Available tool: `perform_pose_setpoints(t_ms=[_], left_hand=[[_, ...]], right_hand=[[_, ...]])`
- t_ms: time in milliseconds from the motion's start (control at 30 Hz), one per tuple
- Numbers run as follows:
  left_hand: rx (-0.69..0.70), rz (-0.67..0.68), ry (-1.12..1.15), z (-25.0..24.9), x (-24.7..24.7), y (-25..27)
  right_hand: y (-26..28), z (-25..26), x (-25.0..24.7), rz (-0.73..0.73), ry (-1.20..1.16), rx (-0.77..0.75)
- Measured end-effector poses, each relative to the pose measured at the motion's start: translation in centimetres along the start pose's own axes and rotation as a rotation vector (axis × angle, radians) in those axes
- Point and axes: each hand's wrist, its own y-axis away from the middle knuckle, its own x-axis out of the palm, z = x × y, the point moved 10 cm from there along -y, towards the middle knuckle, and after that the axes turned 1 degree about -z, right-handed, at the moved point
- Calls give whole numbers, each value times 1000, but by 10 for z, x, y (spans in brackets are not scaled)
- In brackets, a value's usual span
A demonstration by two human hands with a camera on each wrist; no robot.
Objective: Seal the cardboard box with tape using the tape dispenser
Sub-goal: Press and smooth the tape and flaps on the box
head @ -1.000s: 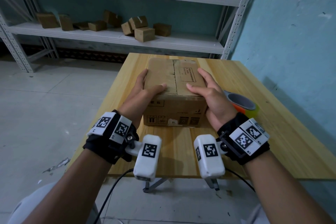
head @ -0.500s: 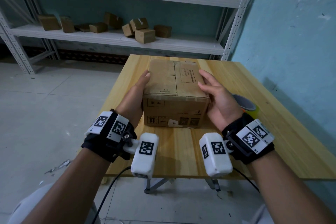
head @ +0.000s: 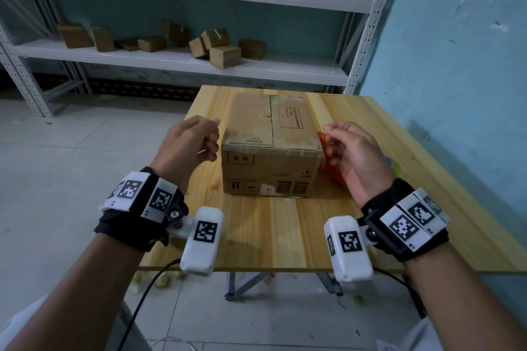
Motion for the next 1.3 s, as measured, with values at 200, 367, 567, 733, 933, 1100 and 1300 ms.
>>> perform_pose_setpoints(t_ms=[200,367,567,733,933,1100,1300], left_hand=[[-8,30,46,4,12,0],[-4,7,115,5,15,-3],[-20,-68,148,9,9,-7],[-47,-58,156,15,13,-4],[17,-43,48,9,14,-3],[170,-108,-194,-3,11,1],[197,-66,-336,-3,26,4]], right_hand=[[1,-1,9,23,-83,23],[-3,1,8,-3,-127,0],[-8,0,1,-27,-167,14],[-6,-6,8,22,-165,19],[-4,-3,10,28,54,-47],[-3,3,13,19,117,-105],[-4,-2,32,84,192,-116]])
